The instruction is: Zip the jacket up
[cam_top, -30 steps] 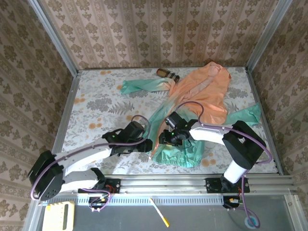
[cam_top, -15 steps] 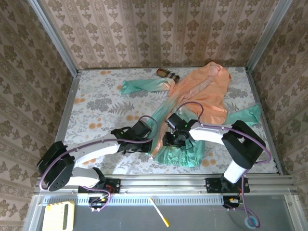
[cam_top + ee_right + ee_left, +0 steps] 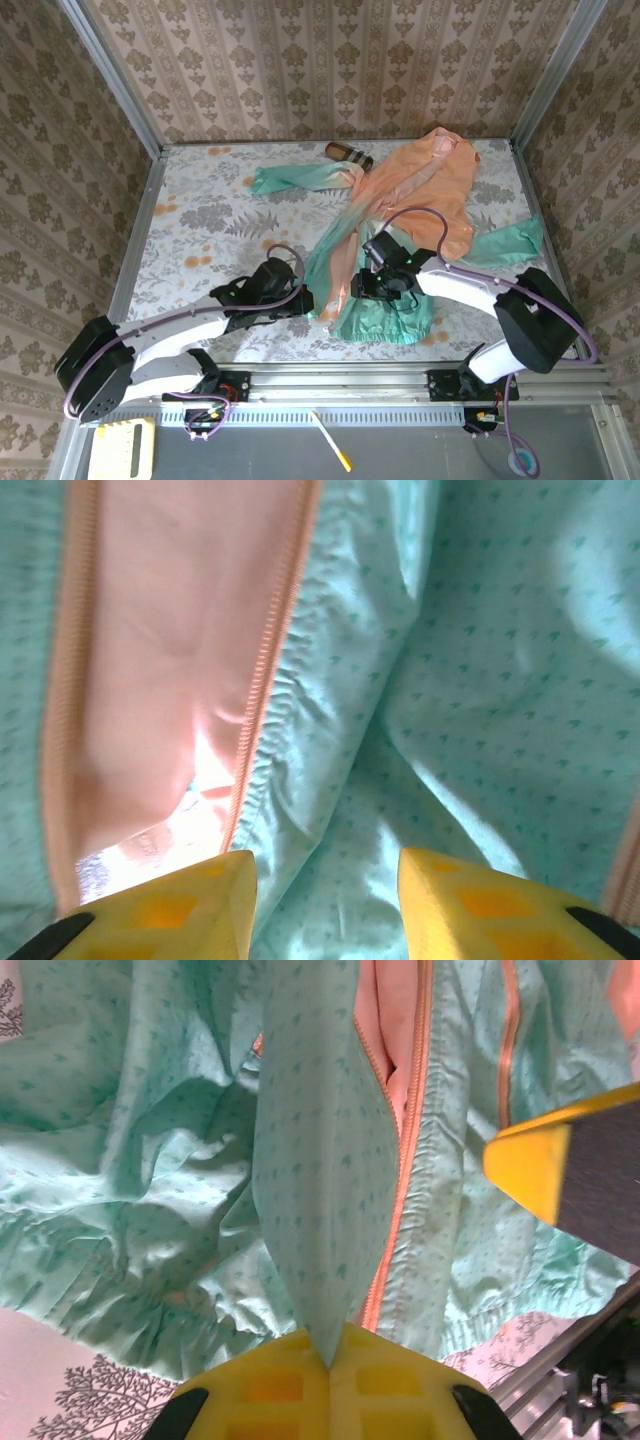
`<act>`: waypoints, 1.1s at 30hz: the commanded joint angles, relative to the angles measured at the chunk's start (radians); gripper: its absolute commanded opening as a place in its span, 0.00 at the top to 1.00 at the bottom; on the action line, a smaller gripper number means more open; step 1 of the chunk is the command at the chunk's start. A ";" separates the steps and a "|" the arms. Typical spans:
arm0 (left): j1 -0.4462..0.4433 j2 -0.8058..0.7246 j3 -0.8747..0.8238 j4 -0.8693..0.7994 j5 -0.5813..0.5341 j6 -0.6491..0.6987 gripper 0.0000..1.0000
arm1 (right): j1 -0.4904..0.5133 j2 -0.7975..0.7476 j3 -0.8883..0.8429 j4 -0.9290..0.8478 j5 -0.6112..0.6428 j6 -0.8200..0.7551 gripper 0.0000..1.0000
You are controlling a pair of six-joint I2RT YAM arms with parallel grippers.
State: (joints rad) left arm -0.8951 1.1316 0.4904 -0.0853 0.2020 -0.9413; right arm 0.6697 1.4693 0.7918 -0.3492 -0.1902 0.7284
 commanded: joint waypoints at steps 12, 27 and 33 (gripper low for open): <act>0.080 0.114 -0.084 0.387 0.177 -0.154 1.00 | 0.001 -0.004 0.000 0.145 -0.161 0.150 0.56; 0.153 0.071 -0.200 0.486 0.210 -0.202 1.00 | 0.036 0.204 0.072 0.309 -0.267 0.258 0.50; 0.163 0.071 -0.211 0.488 0.208 -0.200 1.00 | 0.057 0.231 0.097 0.323 -0.289 0.263 0.50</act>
State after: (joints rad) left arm -0.7422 1.2217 0.3004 0.3737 0.4007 -1.1309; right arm 0.7170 1.6844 0.8612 -0.0509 -0.4412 0.9707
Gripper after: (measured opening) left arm 0.046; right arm 0.507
